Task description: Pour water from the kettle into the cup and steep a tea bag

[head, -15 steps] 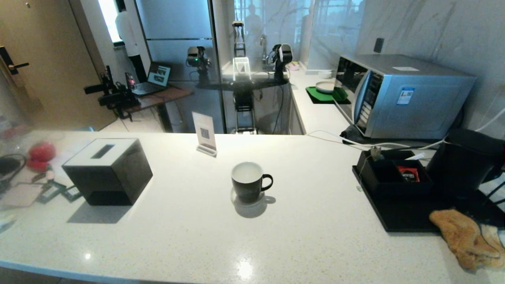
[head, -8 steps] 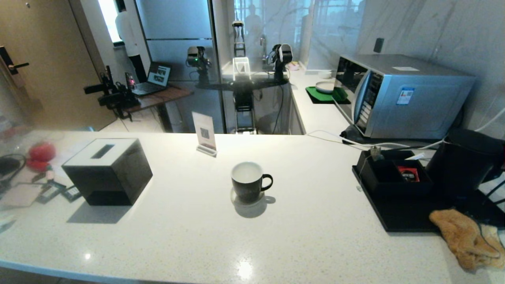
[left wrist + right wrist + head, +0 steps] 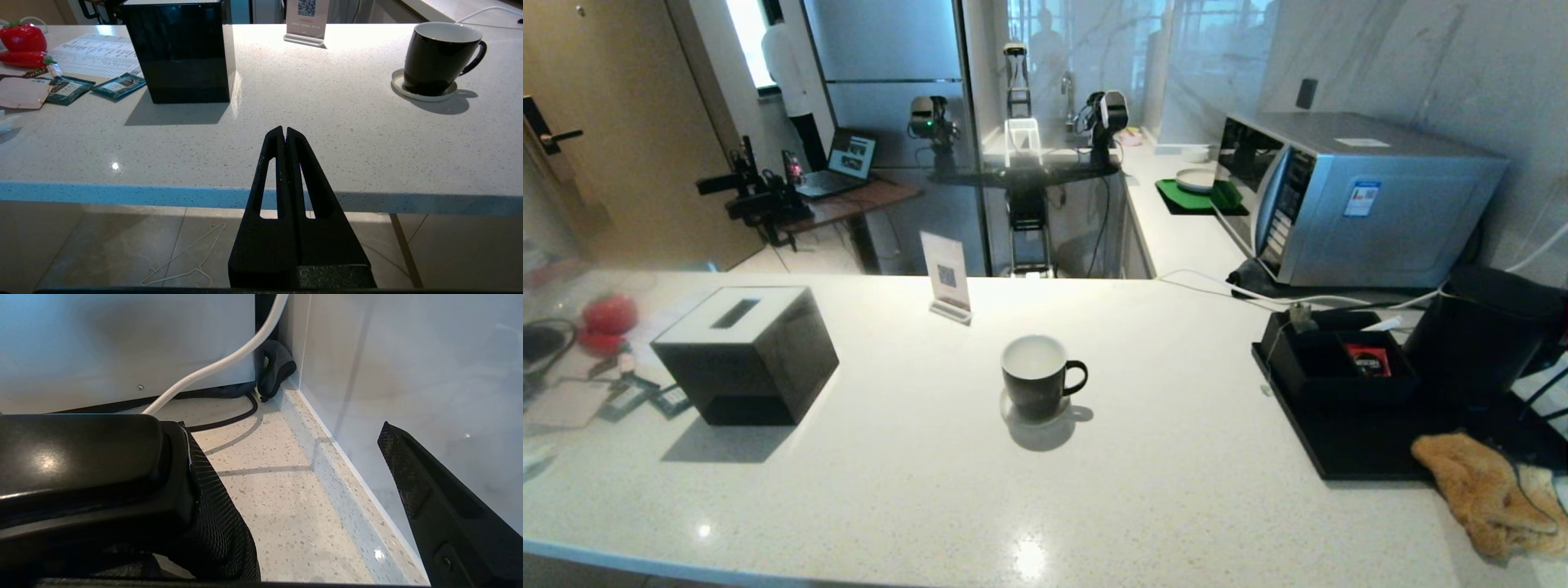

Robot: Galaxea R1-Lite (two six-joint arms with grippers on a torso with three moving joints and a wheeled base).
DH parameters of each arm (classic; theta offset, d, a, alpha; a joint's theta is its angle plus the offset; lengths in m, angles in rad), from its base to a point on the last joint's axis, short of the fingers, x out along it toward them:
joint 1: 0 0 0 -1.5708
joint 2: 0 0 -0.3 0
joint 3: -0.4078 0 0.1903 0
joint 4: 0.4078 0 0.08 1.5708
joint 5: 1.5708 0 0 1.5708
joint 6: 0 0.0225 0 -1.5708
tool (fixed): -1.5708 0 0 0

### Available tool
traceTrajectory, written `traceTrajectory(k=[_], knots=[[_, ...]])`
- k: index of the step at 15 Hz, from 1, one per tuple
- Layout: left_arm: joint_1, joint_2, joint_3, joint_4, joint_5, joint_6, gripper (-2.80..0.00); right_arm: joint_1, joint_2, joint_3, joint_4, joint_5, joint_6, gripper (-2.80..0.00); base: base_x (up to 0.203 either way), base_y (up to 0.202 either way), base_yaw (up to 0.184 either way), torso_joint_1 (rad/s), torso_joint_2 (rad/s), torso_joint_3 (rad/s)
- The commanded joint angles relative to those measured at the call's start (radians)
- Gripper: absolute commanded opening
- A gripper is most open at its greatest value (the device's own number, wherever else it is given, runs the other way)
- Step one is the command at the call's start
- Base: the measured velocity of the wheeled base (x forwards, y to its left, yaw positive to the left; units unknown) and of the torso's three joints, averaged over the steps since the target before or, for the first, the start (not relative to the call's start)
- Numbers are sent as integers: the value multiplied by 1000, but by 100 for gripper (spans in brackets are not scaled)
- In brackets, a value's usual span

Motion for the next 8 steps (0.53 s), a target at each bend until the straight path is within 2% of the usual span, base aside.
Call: traceTrajectory(k=[1,5,6,8], knots=[[0,2,0,0,0,0,-280,0,6,-4,-7,6,0,0,0,0,0,0,0,0],[0,2,0,0,0,0,-280,0,13,-15,-8,9,-1,0,0,0,0,0,0,0],[0,2,0,0,0,0,-280,0,14,-15,-8,9,-1,-280,0,0,0,0,0,0],[0,2,0,0,0,0,-280,0,17,-15,-19,10,0,-280,0,0,0,0,0,0]])
